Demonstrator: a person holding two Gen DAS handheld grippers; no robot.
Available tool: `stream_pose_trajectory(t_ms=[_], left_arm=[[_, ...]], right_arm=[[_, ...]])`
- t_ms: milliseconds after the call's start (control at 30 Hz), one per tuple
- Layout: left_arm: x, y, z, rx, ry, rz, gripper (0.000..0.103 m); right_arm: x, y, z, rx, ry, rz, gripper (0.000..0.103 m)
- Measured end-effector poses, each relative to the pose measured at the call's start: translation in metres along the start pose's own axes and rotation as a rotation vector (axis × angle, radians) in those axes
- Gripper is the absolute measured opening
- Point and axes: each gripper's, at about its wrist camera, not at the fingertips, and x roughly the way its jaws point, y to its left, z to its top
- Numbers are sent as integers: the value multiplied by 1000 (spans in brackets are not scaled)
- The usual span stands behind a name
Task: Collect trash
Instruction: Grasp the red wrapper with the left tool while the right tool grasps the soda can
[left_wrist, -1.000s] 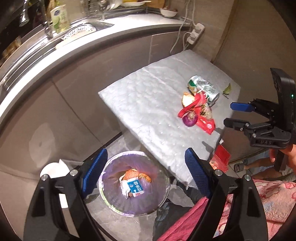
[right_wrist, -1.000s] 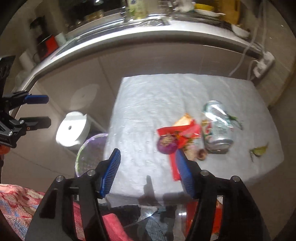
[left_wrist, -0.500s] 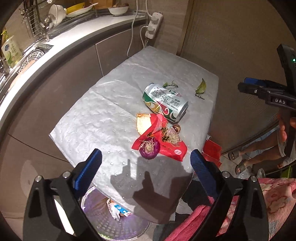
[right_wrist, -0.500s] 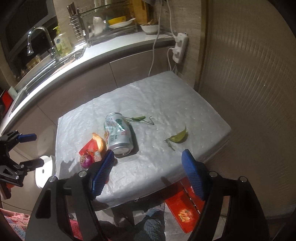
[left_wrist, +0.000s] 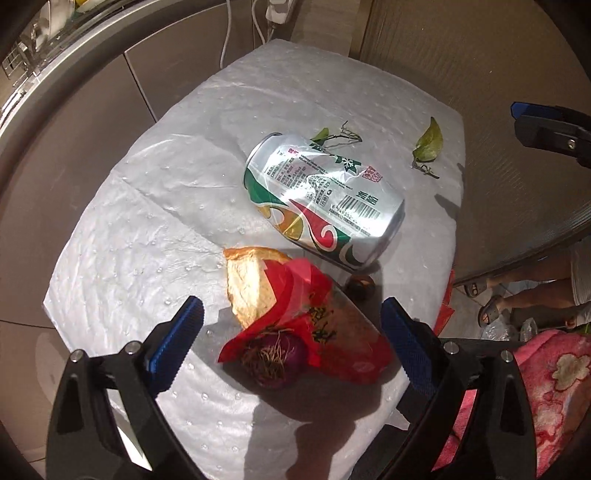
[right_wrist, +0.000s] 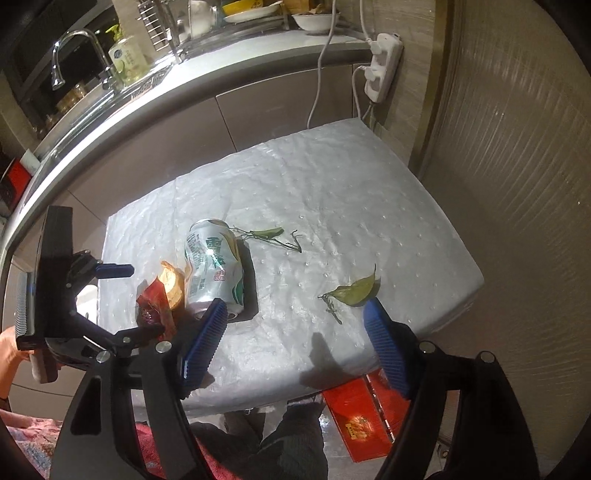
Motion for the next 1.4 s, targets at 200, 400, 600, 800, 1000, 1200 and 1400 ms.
stream_pose_trajectory(t_ms=[200,400,600,800,1000,1200,1400], left_arm=[[21,6,11,-5,56,-12,41],[13,15,15,-11,55,-28,9],[6,23,15,-47,44,-61,5],[-13,34,12,-115,-2,-112,3],[-30,45,10,-161,-29,-134,3],[-31,37,1,-143,11,-147,10],[-39,26,-6,-139,1,-115,55]], right_arm=[[18,0,12,-56,30,26,79],[36,3,29,-84,52,80,79],[54,20,36,-136,91,127,79],[70,33,35,-173,138,168,79],[89,48,35,-220,187,186,83],[117,60,39,-240,252,207,85],[148,72,39,-230,335,244,85]])
